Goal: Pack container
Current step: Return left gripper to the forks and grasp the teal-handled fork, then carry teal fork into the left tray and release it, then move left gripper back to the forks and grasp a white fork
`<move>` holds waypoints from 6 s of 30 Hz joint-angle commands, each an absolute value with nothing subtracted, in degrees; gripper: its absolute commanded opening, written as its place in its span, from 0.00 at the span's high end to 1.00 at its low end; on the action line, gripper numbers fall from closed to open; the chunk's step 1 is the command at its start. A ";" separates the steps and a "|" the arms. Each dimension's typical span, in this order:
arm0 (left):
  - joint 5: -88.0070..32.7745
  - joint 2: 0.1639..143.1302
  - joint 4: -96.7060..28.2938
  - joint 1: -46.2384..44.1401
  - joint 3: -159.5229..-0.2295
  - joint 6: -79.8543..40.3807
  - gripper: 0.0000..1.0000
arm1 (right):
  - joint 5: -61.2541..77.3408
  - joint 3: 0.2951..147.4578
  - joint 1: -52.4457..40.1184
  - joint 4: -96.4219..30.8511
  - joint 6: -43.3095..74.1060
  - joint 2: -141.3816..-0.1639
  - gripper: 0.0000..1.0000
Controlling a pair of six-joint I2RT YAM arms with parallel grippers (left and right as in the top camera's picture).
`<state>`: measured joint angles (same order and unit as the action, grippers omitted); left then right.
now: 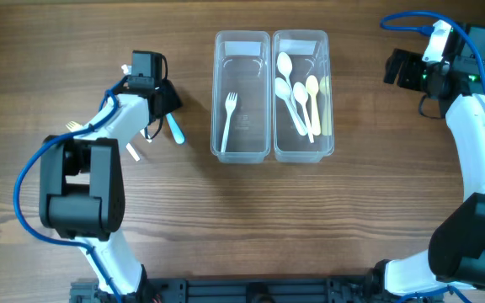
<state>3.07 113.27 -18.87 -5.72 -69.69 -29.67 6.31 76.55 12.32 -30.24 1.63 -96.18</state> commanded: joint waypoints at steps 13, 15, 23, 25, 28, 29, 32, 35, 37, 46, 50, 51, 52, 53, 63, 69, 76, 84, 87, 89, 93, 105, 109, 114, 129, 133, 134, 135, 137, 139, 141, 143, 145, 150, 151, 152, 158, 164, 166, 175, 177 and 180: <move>2.61 114.26 -17.26 -5.72 -69.43 -29.41 0.42 | 5.93 77.30 12.08 -30.11 1.10 -95.42 0.00; 2.61 114.37 -17.26 -5.72 -69.43 -29.41 0.42 | 5.93 77.30 12.08 -30.09 1.08 -95.42 0.00; 2.61 116.38 -17.26 -5.72 -69.43 -29.41 0.43 | 5.93 77.30 12.08 -30.11 1.10 -95.42 0.00; 2.59 117.12 -17.12 -5.72 -69.43 -29.43 0.43 | 5.93 77.30 12.08 -30.11 1.10 -95.42 0.00; 2.61 117.99 -17.10 -5.72 -69.43 -29.41 0.43 | 5.93 77.30 12.08 -30.11 1.10 -95.42 0.00; 2.61 117.99 -17.10 -5.72 -69.43 -29.41 0.44 | 5.93 77.30 12.08 -30.11 1.08 -95.42 0.00; 2.59 117.99 -16.86 -5.72 -69.45 -29.41 0.56 | 5.93 77.30 12.08 -30.11 1.08 -95.42 0.00; 2.59 117.99 -16.95 -5.72 -69.45 -29.41 0.62 | 5.93 77.30 12.08 -30.11 1.08 -95.42 0.00; 2.59 117.99 -16.95 -5.72 -69.45 -29.39 0.65 | 5.93 77.30 12.08 -30.11 1.10 -95.42 0.00; 2.59 117.97 -17.76 -5.72 -69.45 -28.93 0.93 | 5.93 77.30 12.08 -30.11 1.08 -95.42 0.00; 2.59 117.51 -18.02 -5.72 -69.45 -28.91 0.94 | 5.93 77.30 12.08 -30.11 1.08 -95.42 0.00; 2.59 117.30 -18.04 -5.72 -69.45 -28.91 0.94 | 5.93 77.30 12.08 -30.09 1.10 -95.42 0.00; 2.59 117.01 -18.02 -5.72 -69.45 -28.93 0.94 | 5.93 77.30 12.08 -30.11 1.08 -95.42 0.00; 2.59 116.75 -18.06 -5.72 -69.45 -28.91 0.94 | 5.93 77.30 12.08 -30.11 1.10 -95.42 0.00; 2.37 103.31 -21.58 -6.52 -69.47 -28.73 0.96 | 5.93 77.30 12.08 -30.11 1.10 -95.42 0.00; 2.04 89.36 -21.12 -11.68 -69.47 -26.39 0.96 | 5.93 77.30 12.08 -30.11 1.08 -95.42 0.00; 3.75 82.04 -17.32 -24.21 -69.45 -16.97 0.92 | 5.93 77.30 12.08 -30.09 1.08 -95.42 0.00; 4.12 89.41 -15.55 -26.59 -69.45 -14.92 0.91 | 5.93 77.30 12.08 -30.11 1.08 -95.42 0.00; 4.12 93.67 -13.56 -26.59 -69.45 -13.58 0.91 | 5.93 77.30 12.08 -30.09 1.10 -95.42 0.00; 4.12 96.31 -12.10 -26.59 -69.45 -13.58 0.90 | 5.93 77.30 12.08 -30.09 1.08 -95.42 0.00; 4.10 100.57 -9.91 -26.59 -69.45 -13.19 0.84 | 5.93 77.30 12.08 -30.09 1.08 -95.42 0.00; 4.19 96.03 -8.78 -26.50 -69.52 -13.23 0.44 | 5.93 77.30 12.08 -30.09 1.08 -95.42 0.00; 13.89 90.28 -13.69 -26.39 -69.52 -14.96 0.47 | 5.93 77.30 12.08 -30.09 1.10 -95.42 0.00; 27.66 87.94 -22.70 -24.29 -69.52 -21.45 0.46 | 5.93 77.30 12.08 -30.09 1.08 -95.42 0.00; 4.93 93.84 -35.57 3.16 -69.41 -33.95 0.40 | 5.93 77.30 12.08 -30.09 1.10 -95.42 0.00; 2.96 97.91 -34.72 6.63 -69.38 -33.93 0.41 | 5.93 77.30 12.08 -30.09 1.08 -95.42 0.00; 3.01 98.89 -34.63 7.01 -69.38 -33.91 0.41 | 5.93 77.30 12.08 -30.11 1.08 -95.42 0.00; 3.03 100.03 -34.46 7.16 -69.38 -33.89 0.41 | 5.93 77.30 12.08 -30.09 1.08 -95.42 0.00; 3.09 101.41 -34.09 7.27 -69.38 -33.89 0.40 | 5.93 77.30 12.08 -30.09 1.08 -95.42 0.00; 3.60 102.72 -33.74 7.31 -69.38 -33.91 0.39 | 5.93 77.30 12.08 -30.09 1.08 -95.42 0.00; 4.60 104.01 -33.45 7.55 -69.38 -33.91 0.39 | 5.93 77.30 12.08 -30.09 1.10 -95.42 0.00; 4.56 105.60 -33.52 8.23 -69.38 -33.89 0.38 | 5.93 77.30 12.08 -30.09 1.08 -95.42 0.00; 4.58 106.59 -33.65 8.88 -69.38 -33.89 0.38 | 5.93 77.30 12.08 -30.09 1.10 -95.42 0.00; 4.56 108.79 -33.63 10.50 -69.38 -33.26 0.38 | 5.93 77.30 12.08 -30.09 1.08 -95.42 0.00; 4.58 109.32 -33.71 10.90 -69.38 -33.26 0.38 | 5.93 77.30 12.08 -30.09 1.10 -95.42 0.00; 4.51 109.62 -33.89 11.38 -69.38 -33.28 0.38 | 5.93 77.30 12.08 -30.11 1.10 -95.42 0.00; 3.81 110.59 -33.06 12.38 -69.38 -32.97 0.38 | 5.93 77.30 12.08 -30.09 1.08 -95.42 0.00; 2.22 110.59 -30.98 12.21 -69.38 -31.53 0.38 | 5.93 77.30 12.08 -30.09 1.08 -95.42 0.00; 1.23 110.59 -30.20 12.03 -69.38 -31.29 0.38 | 5.93 77.30 12.08 -30.09 1.10 -95.42 0.00; 0.47 110.72 -29.65 11.84 -69.34 -31.31 0.38 | 5.93 77.30 12.08 -30.09 1.10 -95.42 0.00; 0.47 111.18 -29.15 11.84 -69.34 -31.31 0.38 | 5.93 77.30 12.08 -30.09 1.08 -95.42 0.00; 0.45 112.49 -28.84 11.84 -69.34 -31.31 0.38 | 5.93 77.30 12.08 -30.09 1.10 -95.42 0.00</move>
